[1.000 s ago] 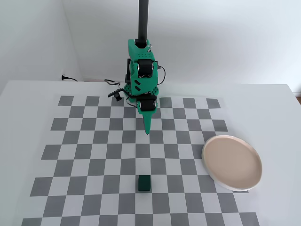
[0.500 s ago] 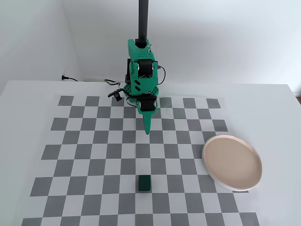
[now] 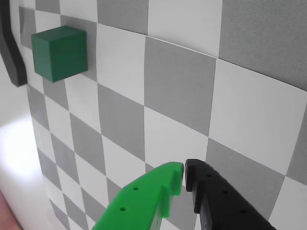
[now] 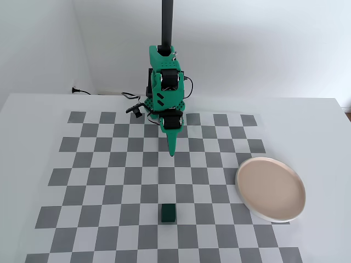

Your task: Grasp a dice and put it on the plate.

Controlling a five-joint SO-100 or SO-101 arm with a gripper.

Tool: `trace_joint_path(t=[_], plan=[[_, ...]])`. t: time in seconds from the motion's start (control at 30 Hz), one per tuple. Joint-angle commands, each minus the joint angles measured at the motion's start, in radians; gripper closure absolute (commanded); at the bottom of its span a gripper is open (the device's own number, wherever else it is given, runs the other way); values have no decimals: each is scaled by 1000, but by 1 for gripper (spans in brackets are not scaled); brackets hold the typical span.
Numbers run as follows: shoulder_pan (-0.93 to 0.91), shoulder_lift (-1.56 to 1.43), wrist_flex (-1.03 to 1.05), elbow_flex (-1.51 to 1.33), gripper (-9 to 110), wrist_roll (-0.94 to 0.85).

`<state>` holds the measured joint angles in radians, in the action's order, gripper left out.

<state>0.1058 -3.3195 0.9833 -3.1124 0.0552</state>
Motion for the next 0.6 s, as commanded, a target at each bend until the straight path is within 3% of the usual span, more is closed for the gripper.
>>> trace_joint_path(t=[0.0,0.57], plan=[[6,-14,-29,25,106,-9],[21,-14,-78,18,106,-74]])
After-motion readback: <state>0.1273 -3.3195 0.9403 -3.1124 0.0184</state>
